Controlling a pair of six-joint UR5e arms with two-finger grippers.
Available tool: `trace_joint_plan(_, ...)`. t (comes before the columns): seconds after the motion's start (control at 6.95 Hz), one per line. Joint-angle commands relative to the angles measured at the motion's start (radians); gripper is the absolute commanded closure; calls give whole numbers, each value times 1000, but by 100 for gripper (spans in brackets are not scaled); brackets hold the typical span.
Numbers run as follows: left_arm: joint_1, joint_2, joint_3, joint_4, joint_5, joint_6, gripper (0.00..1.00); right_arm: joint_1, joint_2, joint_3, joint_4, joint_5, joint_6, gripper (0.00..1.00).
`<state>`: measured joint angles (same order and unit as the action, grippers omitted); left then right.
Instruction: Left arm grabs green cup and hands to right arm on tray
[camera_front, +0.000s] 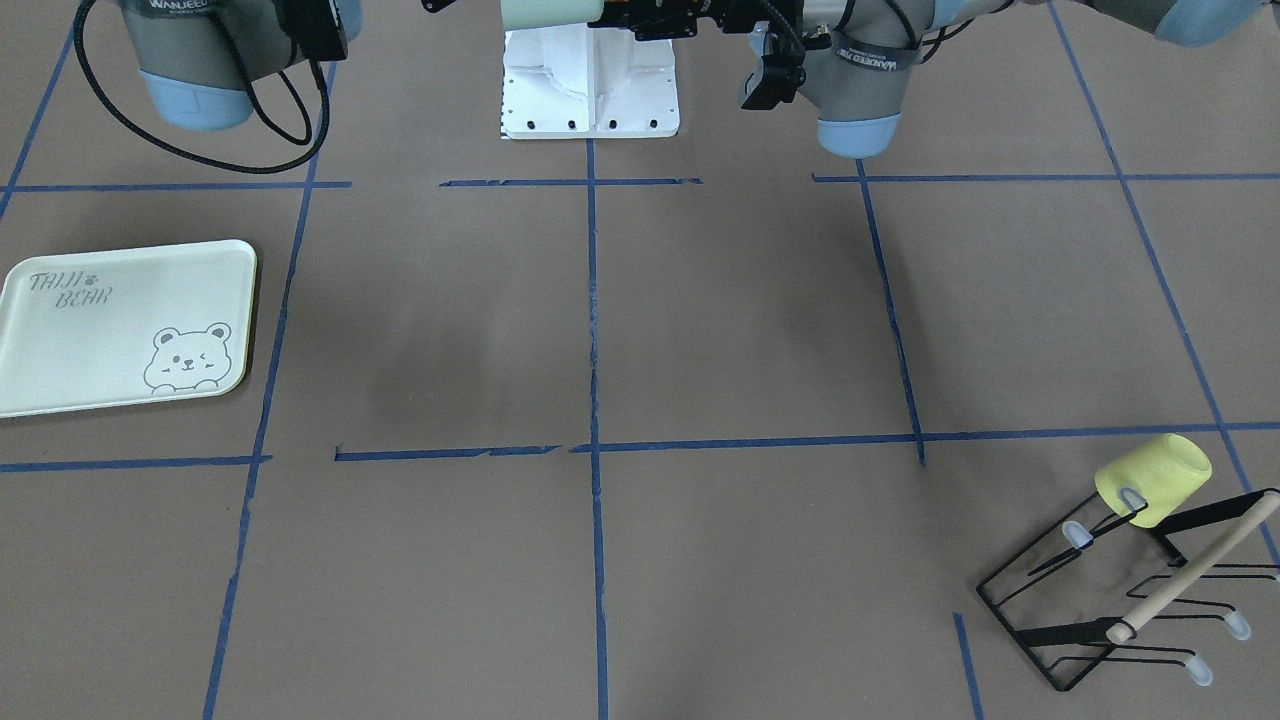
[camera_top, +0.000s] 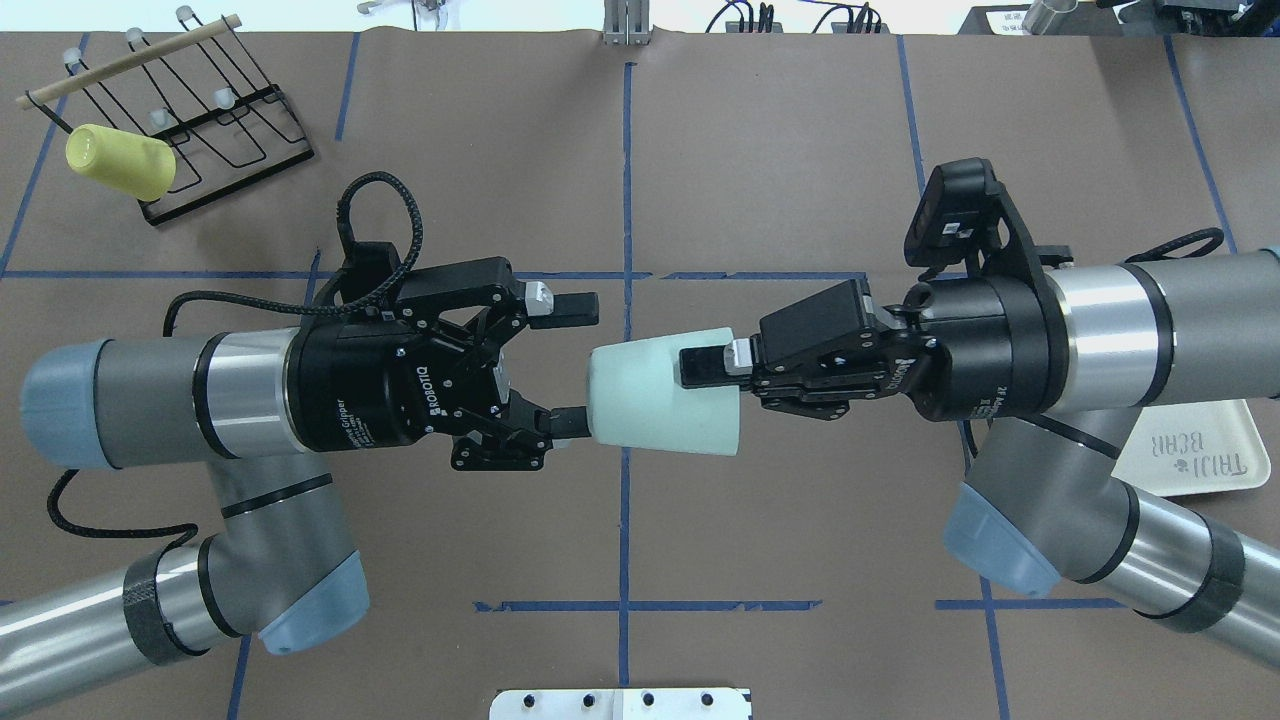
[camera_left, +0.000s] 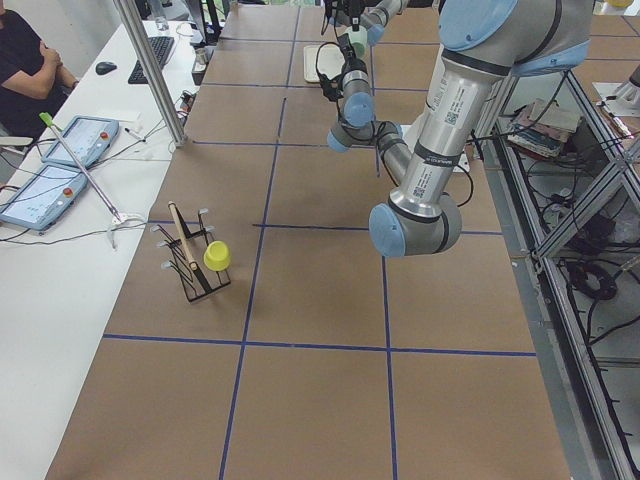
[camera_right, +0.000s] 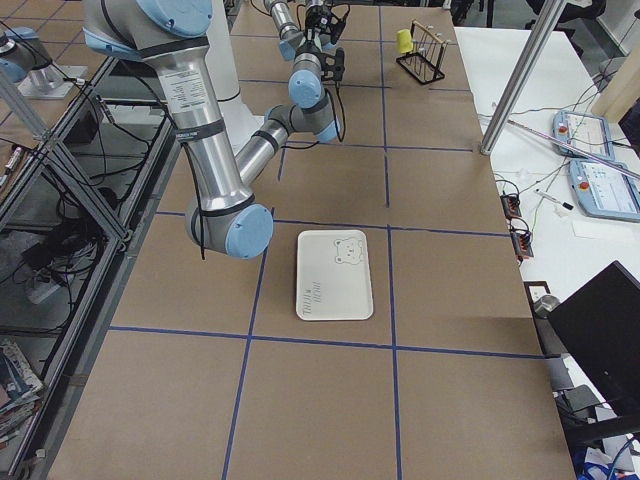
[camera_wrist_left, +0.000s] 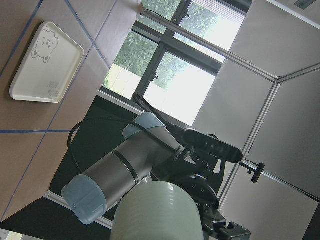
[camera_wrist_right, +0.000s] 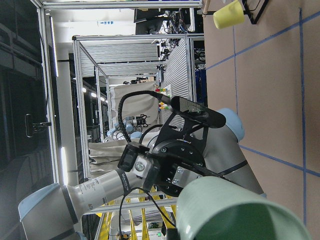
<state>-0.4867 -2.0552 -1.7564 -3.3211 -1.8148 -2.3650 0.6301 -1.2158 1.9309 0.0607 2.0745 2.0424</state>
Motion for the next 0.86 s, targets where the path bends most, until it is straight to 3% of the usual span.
trace_joint_plan(0.0, -1, 12, 14, 2, 2, 13, 0, 35, -167, 0, 188, -46, 7, 97)
trace_joint_plan(0.14, -10, 21, 17, 11, 5, 15, 0, 60, -262, 2, 239, -94, 2, 97)
trace_joint_plan(0.43, -94, 23, 26, 215, 6, 99, 0, 202, -492, -3, 226, -85, -7, 97)
trace_joint_plan(0.58, -113, 23, 26, 342, 5, 183, 0, 294, -572, -15, 167, -70, -33, 97)
trace_joint_plan(0.72, -140, 41, 12, 506, 0, 281, 0, 397, -600, -32, 4, 55, -192, 97)
